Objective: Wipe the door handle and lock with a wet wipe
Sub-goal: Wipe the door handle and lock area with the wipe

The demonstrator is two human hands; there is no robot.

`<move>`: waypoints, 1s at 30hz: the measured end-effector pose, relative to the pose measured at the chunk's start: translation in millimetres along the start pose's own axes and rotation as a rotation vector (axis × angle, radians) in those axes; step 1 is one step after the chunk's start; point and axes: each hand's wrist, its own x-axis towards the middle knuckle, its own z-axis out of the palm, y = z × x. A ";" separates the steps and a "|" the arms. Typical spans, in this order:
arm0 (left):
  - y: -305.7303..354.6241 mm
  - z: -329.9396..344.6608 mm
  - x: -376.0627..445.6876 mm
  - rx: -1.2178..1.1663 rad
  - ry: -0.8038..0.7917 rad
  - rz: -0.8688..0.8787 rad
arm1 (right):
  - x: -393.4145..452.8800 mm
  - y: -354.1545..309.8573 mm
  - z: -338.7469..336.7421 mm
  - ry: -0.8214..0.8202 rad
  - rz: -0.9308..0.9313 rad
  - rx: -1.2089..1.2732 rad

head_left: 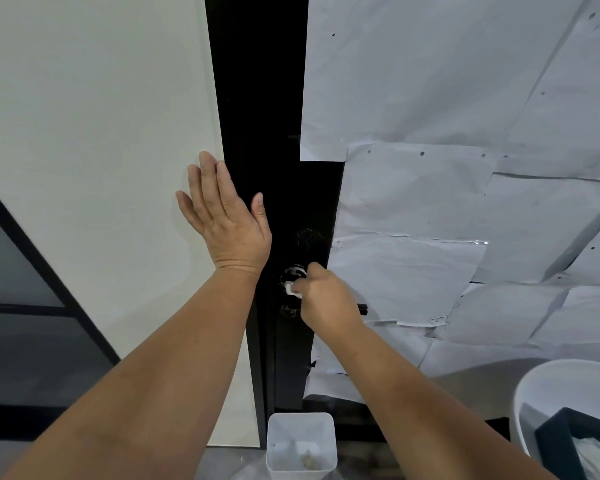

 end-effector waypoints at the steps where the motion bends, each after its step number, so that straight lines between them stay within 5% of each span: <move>1: -0.1 0.2 -0.2 0.002 0.000 0.000 | -0.5 -1.5 -0.1 -0.019 -0.038 -0.007; 5: -0.3 -0.1 -0.1 0.005 -0.006 -0.004 | -0.5 -3.8 2.6 -0.085 -0.083 -0.024; 13: -0.6 0.1 -0.8 0.000 -0.015 -0.005 | 5.4 11.9 5.5 -0.097 0.224 0.088; 17: -0.7 0.9 -0.3 0.003 -0.008 -0.002 | 1.0 -2.1 13.3 -0.054 0.110 0.098; 23: -0.9 0.1 -1.2 0.004 -0.012 -0.003 | 7.0 -0.7 0.2 -0.179 0.247 0.107; 30: -0.9 0.4 -1.1 0.000 -0.017 -0.007 | 2.9 -7.3 13.3 -0.036 0.152 0.164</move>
